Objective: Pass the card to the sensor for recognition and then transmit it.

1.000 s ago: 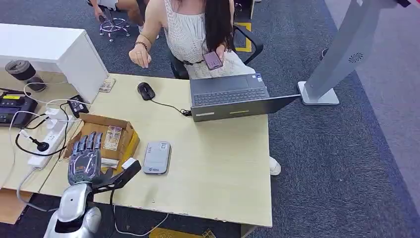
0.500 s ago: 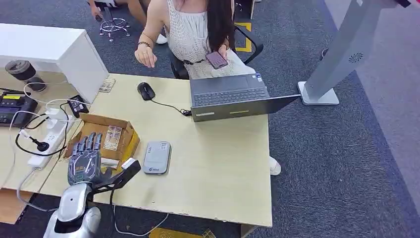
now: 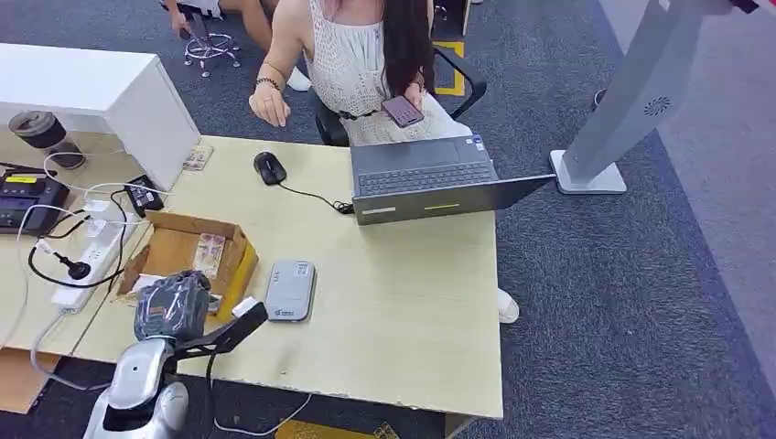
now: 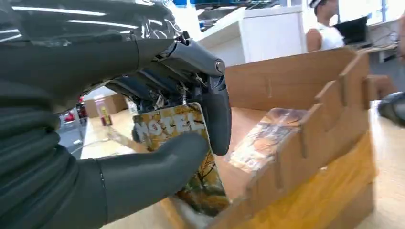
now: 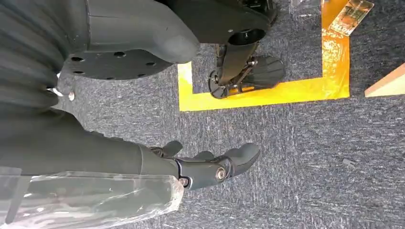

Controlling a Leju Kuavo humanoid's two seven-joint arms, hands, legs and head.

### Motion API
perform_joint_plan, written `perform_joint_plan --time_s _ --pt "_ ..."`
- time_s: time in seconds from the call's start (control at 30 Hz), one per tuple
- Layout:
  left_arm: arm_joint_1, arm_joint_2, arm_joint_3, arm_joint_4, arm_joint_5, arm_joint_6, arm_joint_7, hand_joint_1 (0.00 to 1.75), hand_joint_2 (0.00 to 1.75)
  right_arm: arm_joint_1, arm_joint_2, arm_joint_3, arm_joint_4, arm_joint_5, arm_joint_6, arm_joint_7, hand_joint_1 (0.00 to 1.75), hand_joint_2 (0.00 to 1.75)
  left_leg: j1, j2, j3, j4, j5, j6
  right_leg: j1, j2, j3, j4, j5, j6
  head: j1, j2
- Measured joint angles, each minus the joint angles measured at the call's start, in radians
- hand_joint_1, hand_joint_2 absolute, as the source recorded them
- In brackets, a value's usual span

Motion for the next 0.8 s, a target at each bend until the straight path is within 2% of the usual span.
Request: perform_joint_plan --time_s 0.8 --pt "0.000 -0.022 0.024 -0.006 0.000 0.012 -0.023 1.75 1.75 0.000 0.000 -0.002 0.000 0.015 0.000 0.000 0.00 1.75 0.000 0.000 0.000 0.000 0.000 0.000 0.000 0.000 0.000 0.000 0.000 0.000 0.000 0.000"
